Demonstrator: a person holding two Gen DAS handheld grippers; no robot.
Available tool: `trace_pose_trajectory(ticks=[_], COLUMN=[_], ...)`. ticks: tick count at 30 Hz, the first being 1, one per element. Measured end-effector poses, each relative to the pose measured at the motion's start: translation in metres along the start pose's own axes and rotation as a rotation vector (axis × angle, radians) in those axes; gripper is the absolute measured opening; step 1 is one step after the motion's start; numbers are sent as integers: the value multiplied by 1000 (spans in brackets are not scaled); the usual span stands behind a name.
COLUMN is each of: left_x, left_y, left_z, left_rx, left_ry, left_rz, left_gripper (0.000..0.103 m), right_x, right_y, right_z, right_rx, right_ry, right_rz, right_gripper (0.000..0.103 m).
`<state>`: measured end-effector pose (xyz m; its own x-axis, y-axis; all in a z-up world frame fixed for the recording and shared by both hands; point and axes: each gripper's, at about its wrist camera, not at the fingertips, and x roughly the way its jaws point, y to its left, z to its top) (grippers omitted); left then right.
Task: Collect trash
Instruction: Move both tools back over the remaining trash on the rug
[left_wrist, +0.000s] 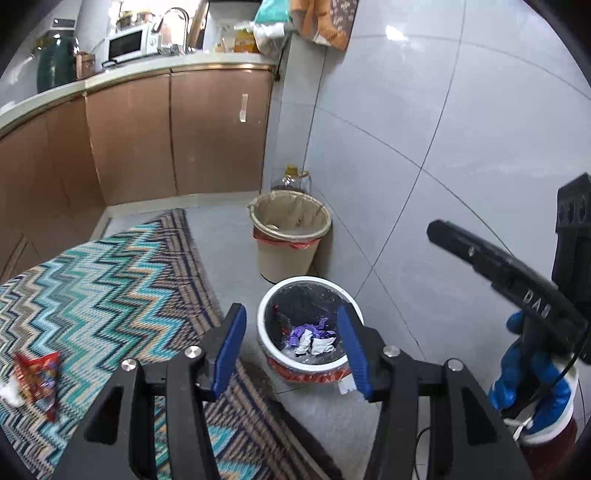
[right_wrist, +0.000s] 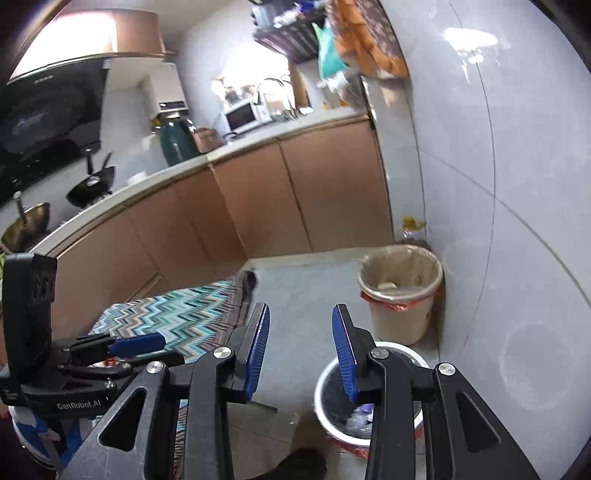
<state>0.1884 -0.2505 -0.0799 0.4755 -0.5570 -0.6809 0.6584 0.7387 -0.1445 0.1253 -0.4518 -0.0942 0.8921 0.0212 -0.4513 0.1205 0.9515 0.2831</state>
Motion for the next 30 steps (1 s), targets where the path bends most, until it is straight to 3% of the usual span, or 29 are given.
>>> trace_pose_trajectory(ticks=[7,18,24,30], left_x=[-66,-154,-185,-187], left_y=[25,83,111,125], left_z=[-28,-76,-101,-126], left_rx=[-5,-104,-167,-202], left_ry=[-66,-147,-174,-147], left_rz=[40,121,155,172], left_gripper=[50,50,50,50], right_x=[-37,-61,-65,-64], right_y=[46,98,117,135], right_z=[7,6,4,-6], right_rx=[-59,-131,-159,-176], right_ry=[-44,-56,-50,-31], right_rz=[53,131,178,212], right_gripper=[39,40,42,44])
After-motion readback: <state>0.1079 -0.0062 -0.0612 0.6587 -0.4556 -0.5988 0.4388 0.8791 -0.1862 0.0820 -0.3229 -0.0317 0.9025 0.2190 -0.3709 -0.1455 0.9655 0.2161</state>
